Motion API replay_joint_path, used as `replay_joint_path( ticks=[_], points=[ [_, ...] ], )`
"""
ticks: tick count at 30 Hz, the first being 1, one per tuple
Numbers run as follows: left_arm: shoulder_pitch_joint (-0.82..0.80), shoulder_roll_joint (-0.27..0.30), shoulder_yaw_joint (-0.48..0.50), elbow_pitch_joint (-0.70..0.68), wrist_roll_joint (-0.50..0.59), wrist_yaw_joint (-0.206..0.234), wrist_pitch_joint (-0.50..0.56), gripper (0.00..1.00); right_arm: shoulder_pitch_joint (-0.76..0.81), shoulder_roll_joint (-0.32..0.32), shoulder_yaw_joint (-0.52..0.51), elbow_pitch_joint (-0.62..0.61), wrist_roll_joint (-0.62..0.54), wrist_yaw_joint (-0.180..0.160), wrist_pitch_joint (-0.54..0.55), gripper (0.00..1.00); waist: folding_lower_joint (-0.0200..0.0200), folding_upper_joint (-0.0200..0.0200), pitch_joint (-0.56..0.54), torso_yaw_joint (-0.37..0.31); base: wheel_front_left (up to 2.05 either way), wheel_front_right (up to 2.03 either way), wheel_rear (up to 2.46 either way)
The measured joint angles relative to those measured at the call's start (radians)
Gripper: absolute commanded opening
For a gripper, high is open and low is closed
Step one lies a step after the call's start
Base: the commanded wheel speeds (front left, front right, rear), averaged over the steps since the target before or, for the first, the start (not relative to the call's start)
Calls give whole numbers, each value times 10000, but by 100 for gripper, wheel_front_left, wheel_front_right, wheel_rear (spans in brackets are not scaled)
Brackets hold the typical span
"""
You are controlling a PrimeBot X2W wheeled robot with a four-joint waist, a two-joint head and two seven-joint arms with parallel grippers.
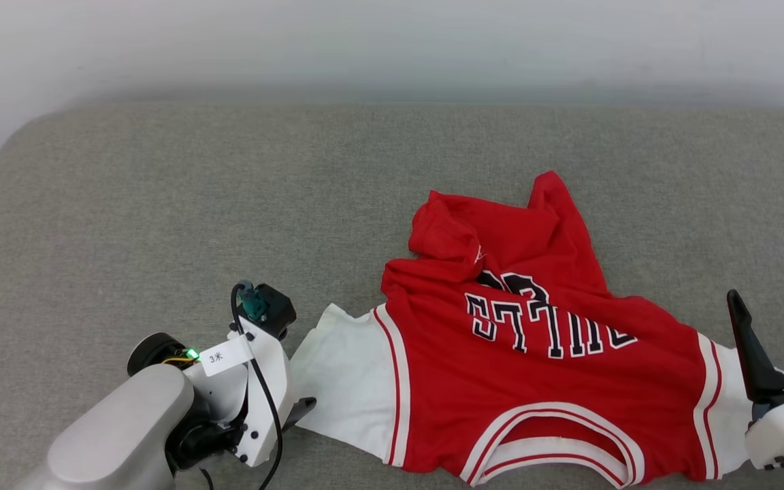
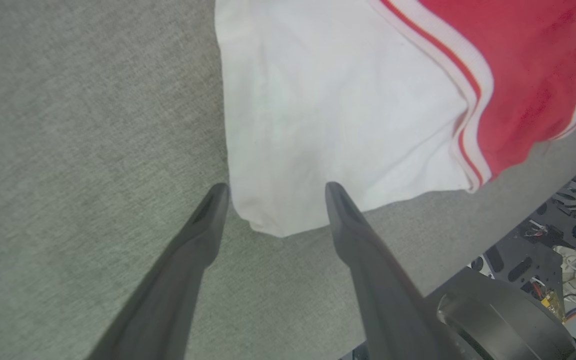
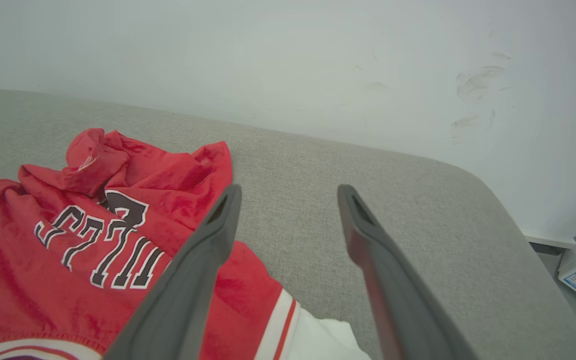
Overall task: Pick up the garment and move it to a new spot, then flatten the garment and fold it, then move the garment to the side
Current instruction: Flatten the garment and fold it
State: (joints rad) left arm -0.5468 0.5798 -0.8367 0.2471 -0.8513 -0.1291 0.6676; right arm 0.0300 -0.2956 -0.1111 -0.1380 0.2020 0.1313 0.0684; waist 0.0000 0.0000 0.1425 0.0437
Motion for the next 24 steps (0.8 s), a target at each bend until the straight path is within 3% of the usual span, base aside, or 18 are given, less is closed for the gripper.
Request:
replay_joint_path(
  ticks=[13, 14, 15, 20, 24],
  points=[
    [-1009, 169, -2054, 1373, -408, 0, -431, 100, -461, -100, 163, 244, 98, 0, -75, 100, -1, 0, 574, -326, 0, 0, 0],
    [-1076, 169, -2211, 1404, -405, 2, -516, 29, -502, -105, 182, 280, 102, 2, -79, 100, -1, 0, 572, -333, 0, 0, 0],
    [-1098, 176, -2293, 1480, -414, 0, -717, 0, -521, -113, 192, 314, 105, 0, -109, 100, -2, 0, 567, -333, 0, 0, 0],
    [-1097, 192, -2589, 1954, -443, -4, -1891, 0, -521, -228, 201, 458, 194, 0, -140, 100, -1, 0, 382, -281, 0, 0, 0],
    [-917, 280, -2255, 2272, -520, -23, -3187, 0, -388, -437, 128, 443, 284, 0, -21, 100, -1, 0, 118, -217, 0, 0, 0]
  ],
)
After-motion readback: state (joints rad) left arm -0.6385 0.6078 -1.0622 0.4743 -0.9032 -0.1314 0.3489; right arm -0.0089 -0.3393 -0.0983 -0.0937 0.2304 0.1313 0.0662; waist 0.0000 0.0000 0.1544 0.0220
